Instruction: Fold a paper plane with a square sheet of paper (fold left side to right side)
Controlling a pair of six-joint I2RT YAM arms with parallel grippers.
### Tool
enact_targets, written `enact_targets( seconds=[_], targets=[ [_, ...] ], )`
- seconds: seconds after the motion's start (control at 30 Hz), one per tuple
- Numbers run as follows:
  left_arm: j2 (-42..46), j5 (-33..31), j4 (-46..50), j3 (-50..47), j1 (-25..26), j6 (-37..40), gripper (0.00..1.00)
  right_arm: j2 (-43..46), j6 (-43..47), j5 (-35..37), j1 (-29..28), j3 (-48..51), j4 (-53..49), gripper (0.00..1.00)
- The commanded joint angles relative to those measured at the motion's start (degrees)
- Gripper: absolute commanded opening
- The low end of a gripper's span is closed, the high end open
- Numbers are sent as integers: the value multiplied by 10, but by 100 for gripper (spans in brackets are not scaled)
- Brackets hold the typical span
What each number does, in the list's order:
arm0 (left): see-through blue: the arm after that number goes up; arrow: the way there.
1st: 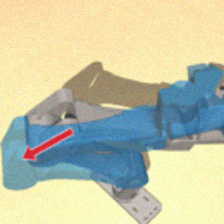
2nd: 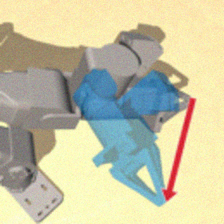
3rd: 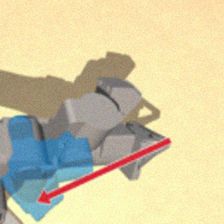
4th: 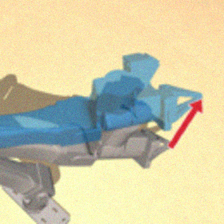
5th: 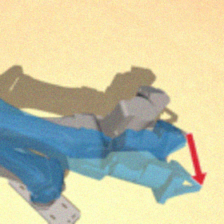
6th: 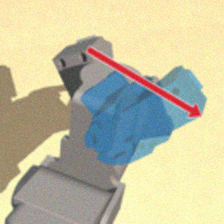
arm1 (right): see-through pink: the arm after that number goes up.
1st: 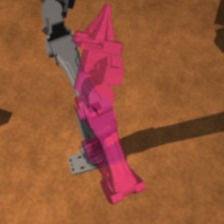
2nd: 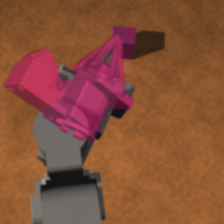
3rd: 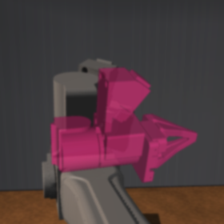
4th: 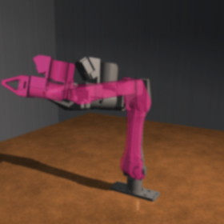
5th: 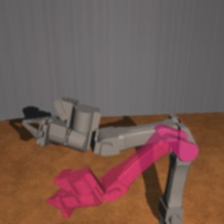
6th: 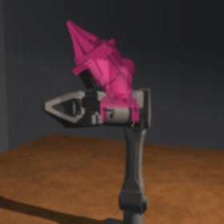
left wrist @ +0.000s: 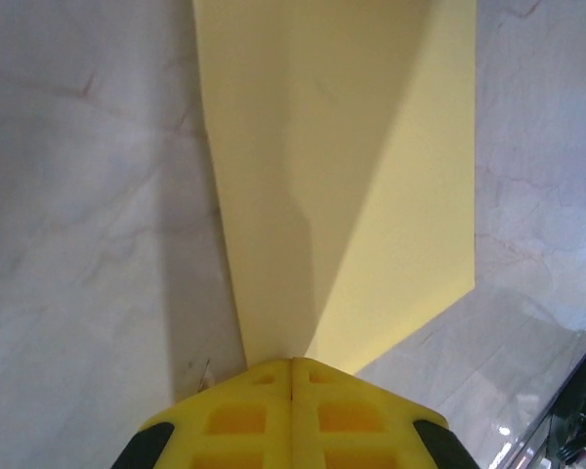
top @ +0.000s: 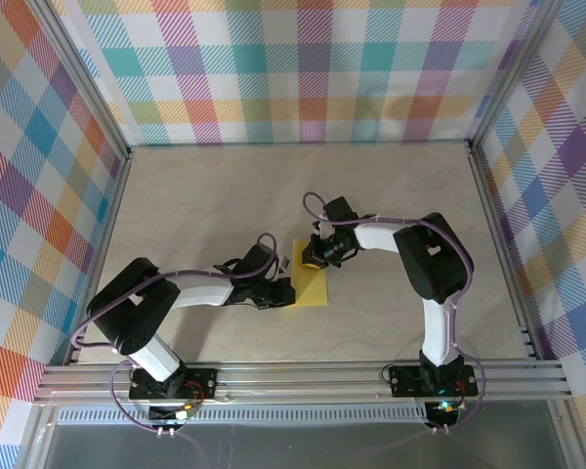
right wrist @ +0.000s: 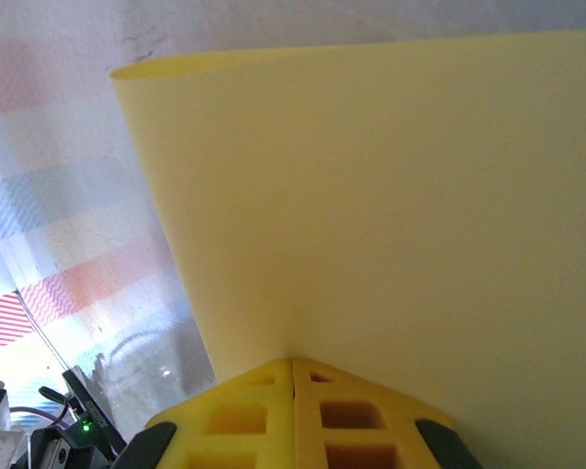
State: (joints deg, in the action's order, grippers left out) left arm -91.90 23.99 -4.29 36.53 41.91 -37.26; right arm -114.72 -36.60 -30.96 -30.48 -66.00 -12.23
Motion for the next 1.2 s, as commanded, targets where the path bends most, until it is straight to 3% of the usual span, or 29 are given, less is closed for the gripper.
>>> enact_targets(
  seconds=[0.0, 0.17, 0.33, 0.7, 1.17],
  targets=[
    [20, 12, 56, -27, 11, -12, 0, -42, 12, 60, 2, 9, -40, 0],
    [60, 12, 87, -3, -2, -6, 0, -38, 13, 51, 2, 13, -28, 0],
    [77, 27, 104, 46, -47, 16, 0, -32, 17, 45, 1, 15, -21, 0],
    [-49, 45, 79, 147, -77, 51, 0, -27, 17, 44, 0, 18, -21, 0],
    [-118, 18, 92, 170, -69, 57, 0, -24, 14, 35, -3, 14, -14, 0]
  ],
)
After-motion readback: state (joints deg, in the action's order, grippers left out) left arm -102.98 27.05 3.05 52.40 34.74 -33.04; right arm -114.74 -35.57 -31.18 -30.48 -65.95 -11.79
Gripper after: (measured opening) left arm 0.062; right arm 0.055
